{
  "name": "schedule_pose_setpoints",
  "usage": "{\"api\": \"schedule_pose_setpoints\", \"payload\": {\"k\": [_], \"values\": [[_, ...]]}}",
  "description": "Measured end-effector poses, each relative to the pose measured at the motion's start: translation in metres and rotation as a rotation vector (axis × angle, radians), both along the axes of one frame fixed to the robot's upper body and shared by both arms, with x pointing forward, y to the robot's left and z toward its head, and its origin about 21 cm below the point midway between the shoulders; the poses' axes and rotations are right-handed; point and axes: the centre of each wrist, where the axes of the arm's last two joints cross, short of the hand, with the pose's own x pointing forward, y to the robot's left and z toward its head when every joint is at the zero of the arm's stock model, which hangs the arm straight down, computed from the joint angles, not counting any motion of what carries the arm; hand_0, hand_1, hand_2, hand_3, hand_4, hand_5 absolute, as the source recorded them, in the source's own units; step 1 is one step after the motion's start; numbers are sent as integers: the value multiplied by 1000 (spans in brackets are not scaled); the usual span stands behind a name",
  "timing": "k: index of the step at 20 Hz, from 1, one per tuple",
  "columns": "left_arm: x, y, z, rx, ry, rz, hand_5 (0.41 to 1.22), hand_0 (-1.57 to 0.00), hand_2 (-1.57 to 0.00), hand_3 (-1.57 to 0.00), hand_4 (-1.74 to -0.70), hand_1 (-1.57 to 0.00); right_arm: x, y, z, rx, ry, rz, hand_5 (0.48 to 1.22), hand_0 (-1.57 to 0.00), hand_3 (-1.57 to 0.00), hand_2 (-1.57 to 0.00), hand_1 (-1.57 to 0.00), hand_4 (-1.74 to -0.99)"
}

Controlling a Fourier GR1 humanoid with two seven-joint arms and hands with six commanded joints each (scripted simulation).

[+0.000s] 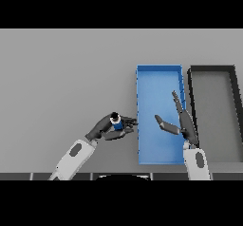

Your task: Pick up the blue pipe and place it into the blue bin.

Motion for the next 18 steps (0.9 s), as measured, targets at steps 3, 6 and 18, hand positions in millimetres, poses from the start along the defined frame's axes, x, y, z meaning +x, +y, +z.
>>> {"api": "schedule_pose_setpoints", "payload": {"k": [3,6,18], "values": [[1,-5,16,-2,-32,-2,1217,-1558,-1562,-1560,-1474,-1560,-3,2,0,-1,-14,11,561,1,1,1,1,-1129],[6,-5,28,10,-50,-36,1219,-1564,-1566,-1565,-1473,-1566,-4,2,0,-14,-10,-7,569,1,1,1,1,-1124],[3,-9,31,37,-36,-60,1221,-1571,-1571,-1571,-1474,-1571,-6,-4,9,-53,-36,-10,572,1,1,-3,-11,-1194]]}}
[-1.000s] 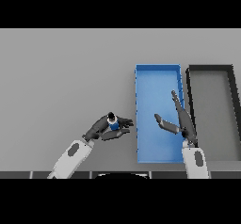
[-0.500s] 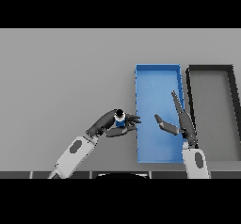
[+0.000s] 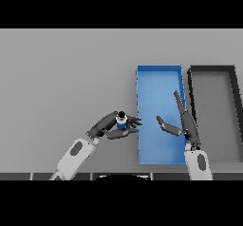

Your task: Pick up the blue pipe and place it into the blue bin.

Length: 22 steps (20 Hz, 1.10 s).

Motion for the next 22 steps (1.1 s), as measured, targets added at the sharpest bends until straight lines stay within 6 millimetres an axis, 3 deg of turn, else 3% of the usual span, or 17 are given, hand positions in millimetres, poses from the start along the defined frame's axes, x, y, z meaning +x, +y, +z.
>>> {"api": "schedule_pose_setpoints", "payload": {"k": [2,6,11,13,16,22], "values": [[-1,2,-2,-6,-7,-9,1221,-1571,-1571,-1571,-1475,-1571,3,-1,3,56,-26,25,571,1,1,-30,-22,-1166],[3,0,2,16,-3,-8,1221,-1571,-1571,-1571,-1474,-1571,10,-6,43,181,-163,200,592,1,1,-16,-8,-1163],[1,2,2,20,-10,-7,1221,-1571,-1571,-1571,-1473,-1571,6,0,106,91,-141,444,543,1,1,-4,-2,-1194],[-1,4,3,24,-14,-9,1221,-1571,-1571,-1571,-1474,-1571,10,12,122,29,-138,519,537,1,1,-3,-1,-1219],[-2,1,2,40,-21,-13,1221,-1571,-1571,-1571,-1474,-1571,9,32,137,-1,-134,646,523,1,1,-1,0,-1256],[0,-3,5,34,-26,-10,1221,-1571,-1571,-1571,-1476,-1571,12,61,145,-15,-42,782,525,1,1,1,1,-1220]]}}
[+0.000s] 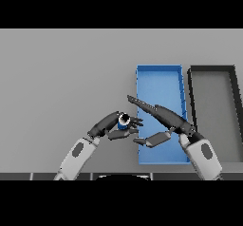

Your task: Pick up the blue pipe and place it into the blue bin.

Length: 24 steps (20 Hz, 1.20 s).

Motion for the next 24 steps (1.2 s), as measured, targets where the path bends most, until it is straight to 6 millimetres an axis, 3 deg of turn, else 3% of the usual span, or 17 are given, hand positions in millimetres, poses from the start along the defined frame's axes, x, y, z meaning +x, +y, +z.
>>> {"api": "schedule_pose_setpoints", "payload": {"k": [8,11,12,13,14,15,17,21,24], "values": [[6,0,0,-15,42,-52,1221,-1571,-1571,-1571,-1459,-1571,24,47,7,-76,22,130,512,1,1,-1,1,-1208],[6,4,-3,-27,22,-54,1221,-1571,-1571,-1571,-1460,-1571,33,63,6,-107,36,172,517,-24,-49,-130,-108,-1222],[6,4,-3,-34,30,-57,1221,-1571,-1571,-1571,-1515,-1571,35,65,7,-106,39,177,519,-166,-143,-249,-241,-1255],[4,2,-4,-14,48,-51,1221,-1571,-1541,-1304,-1560,-1571,38,71,7,-112,43,190,520,-398,-307,-428,-437,-1303],[6,4,-2,-8,57,-40,1221,-1571,-1528,-1139,-1596,-1571,39,72,7,-114,40,200,523,-630,-504,-657,-652,-1383],[6,3,-2,-11,71,-37,1221,-1571,-1537,-1163,-1625,-1571,40,78,6,-111,32,205,527,-818,-662,-840,-836,-1446],[4,2,-2,-11,60,-41,1221,-1571,-1549,-1228,-1667,-1571,40,80,6,-116,24,218,600,-1089,-896,-1103,-1101,-1537],[6,5,-2,-9,50,-48,1221,-1571,-1562,-1322,-1711,-1571,37,85,-2,-15,52,250,940,-1374,-1295,-1379,-1378,-1475],[8,-1,-1,-37,38,-49,1221,-1571,-1545,-1396,-1725,-1571,36,85,-2,14,-7,265,1077,-1470,-1429,-1473,-1472,-1481]]}}
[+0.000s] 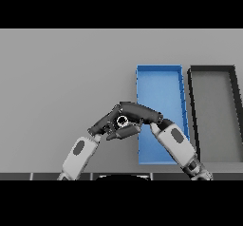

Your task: Pick up the blue pipe and place it into the blue bin.

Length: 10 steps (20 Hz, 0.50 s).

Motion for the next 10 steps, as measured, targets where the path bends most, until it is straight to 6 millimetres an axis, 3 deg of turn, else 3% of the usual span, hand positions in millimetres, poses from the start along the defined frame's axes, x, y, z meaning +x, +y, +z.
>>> {"api": "schedule_pose_setpoints", "payload": {"k": [6,7,8,10], "values": [[-1,-1,2,-2,-11,27,1221,-1571,-1564,-1434,-1732,-1571,-6,2,-2,37,87,-7,1183,-1545,-1534,-1545,-1545,-1494],[0,1,1,18,-9,28,1221,-1571,-1566,-1264,-1734,-1571,-6,-2,-7,48,96,-12,1191,-1550,-1541,-1550,-1550,-1495],[1,0,1,7,-26,23,1221,-1446,-1336,-1051,-1629,-1368,-8,-1,-5,48,99,-16,1197,-1554,-1547,-1555,-1554,-1496],[-2,4,0,37,-38,23,1221,-940,-855,-672,-1406,-875,-9,3,-4,41,87,-36,1206,-1560,-1556,-1560,-1560,-1497]]}}
